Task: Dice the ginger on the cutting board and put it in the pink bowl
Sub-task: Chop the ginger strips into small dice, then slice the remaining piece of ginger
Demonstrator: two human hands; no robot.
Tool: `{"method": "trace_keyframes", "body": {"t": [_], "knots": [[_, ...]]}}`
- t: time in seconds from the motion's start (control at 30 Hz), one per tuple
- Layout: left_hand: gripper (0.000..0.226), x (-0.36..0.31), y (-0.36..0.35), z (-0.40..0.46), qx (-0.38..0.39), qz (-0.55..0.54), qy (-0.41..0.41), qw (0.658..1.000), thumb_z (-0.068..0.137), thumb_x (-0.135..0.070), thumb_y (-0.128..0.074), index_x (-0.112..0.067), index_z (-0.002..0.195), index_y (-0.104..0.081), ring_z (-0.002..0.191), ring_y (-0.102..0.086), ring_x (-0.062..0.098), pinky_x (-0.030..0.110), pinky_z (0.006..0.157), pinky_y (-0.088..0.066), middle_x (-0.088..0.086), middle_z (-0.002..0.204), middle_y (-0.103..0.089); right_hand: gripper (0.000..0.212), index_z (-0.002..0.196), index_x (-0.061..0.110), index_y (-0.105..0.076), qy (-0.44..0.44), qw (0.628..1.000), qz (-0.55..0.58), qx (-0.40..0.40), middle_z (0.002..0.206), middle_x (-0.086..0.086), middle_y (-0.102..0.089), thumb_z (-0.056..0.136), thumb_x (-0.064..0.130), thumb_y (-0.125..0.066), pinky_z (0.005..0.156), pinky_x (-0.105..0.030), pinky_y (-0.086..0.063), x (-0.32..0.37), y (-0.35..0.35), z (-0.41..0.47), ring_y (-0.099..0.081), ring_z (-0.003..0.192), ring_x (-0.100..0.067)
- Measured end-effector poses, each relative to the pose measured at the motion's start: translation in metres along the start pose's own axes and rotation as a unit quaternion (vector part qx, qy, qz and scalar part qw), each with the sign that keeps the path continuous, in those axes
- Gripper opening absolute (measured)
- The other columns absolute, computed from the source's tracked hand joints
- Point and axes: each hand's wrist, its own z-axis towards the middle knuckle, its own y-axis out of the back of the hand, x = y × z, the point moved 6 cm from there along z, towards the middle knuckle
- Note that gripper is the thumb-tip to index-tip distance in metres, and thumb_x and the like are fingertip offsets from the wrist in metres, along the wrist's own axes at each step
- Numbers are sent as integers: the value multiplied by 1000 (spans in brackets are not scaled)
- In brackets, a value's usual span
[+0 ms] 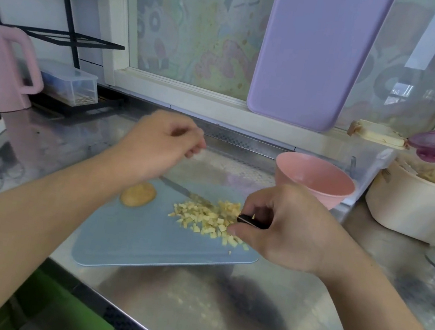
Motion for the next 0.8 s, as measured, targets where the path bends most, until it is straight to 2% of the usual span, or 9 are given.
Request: {"method": "trace_keyframes", "body": {"t": [0.13, 0.2, 0.27, 0.33, 0.4, 0.53, 0.63, 0.73, 0.8], "knots": [[12, 11, 26, -19, -185, -58, 2, 981, 96, -20, -62, -24, 87, -70, 77, -63, 12, 27, 72, -49, -3, 82, -70, 36, 63, 15, -68, -60, 994, 84, -26, 53, -5, -60, 88, 38, -80, 49, -30, -39, -10, 2, 3, -43, 43, -10], [13, 25, 18, -30, -189, -78, 21, 979, 97, -18, -62, -24, 86, -67, 68, -55, 10, 22, 62, -46, -3, 77, -66, 39, 62, 10, -66, -102, 985, 138, -29, 53, -11, -62, 93, 32, -76, 49, -30, -43, -13, 1, 4, -48, 40, -14], [15, 42, 4, -44, -169, -71, 42, 982, 99, -18, -62, -24, 85, -64, 60, -51, 12, 28, 57, -47, -9, 70, -61, 39, 66, 4, -66, -146, 968, 203, -30, 53, -12, -65, 98, 27, -70, 49, -30, -46, -15, -4, 3, -54, 38, -21], [15, 57, -3, -56, -165, 6, 30, 986, 96, -13, -63, -25, 88, -64, 67, -56, 15, 33, 68, -51, -13, 76, -60, 37, 73, -2, -66, -190, 944, 268, -29, 55, -14, -66, 101, 21, -66, 47, -28, -47, -13, -15, 2, -54, 39, -23], [23, 68, -7, -66, -150, 119, 18, 981, 89, -7, -65, -29, 97, -64, 89, -62, 13, 33, 84, -51, -13, 97, -62, 36, 79, -8, -63, -225, 925, 306, -13, 56, -15, -66, 103, 19, -63, 46, -27, -46, -6, -32, 2, -54, 38, -23], [36, 95, -9, -73, -101, 186, 96, 973, 88, -14, -67, -28, 121, -65, 125, -52, 18, 30, 98, -43, -13, 127, -55, 35, 82, -4, -61, -247, 916, 315, 31, 56, -12, -66, 106, 22, -58, 45, -24, -45, 14, -64, 2, -57, 38, -23], [38, 103, -8, -72, -94, 176, 148, 969, 92, -21, -66, -26, 130, -64, 128, -54, 21, 31, 103, -41, -6, 134, -60, 33, 81, 0, -57, -252, 916, 310, 44, 56, -14, -69, 105, 22, -55, 49, -31, -48, 28, -79, 3, -60, 38, -24], [37, 104, -8, -72, -103, 179, 145, 968, 93, -22, -68, -26, 129, -65, 124, -58, 22, 30, 102, -43, -4, 130, -66, 36, 84, -6, -54, -260, 920, 288, 50, 64, -20, -73, 106, 23, -52, 47, -32, -50, 34, -85, 2, -62, 40, -26], [36, 104, -6, -73, -115, 174, 137, 968, 92, -23, -70, -26, 127, -66, 121, -59, 21, 28, 99, -42, -5, 127, -68, 36, 76, 2, -56, -267, 924, 267, 54, 64, -19, -73, 106, 23, -51, 46, -31, -51, 33, -85, 1, -62, 39, -26]]}}
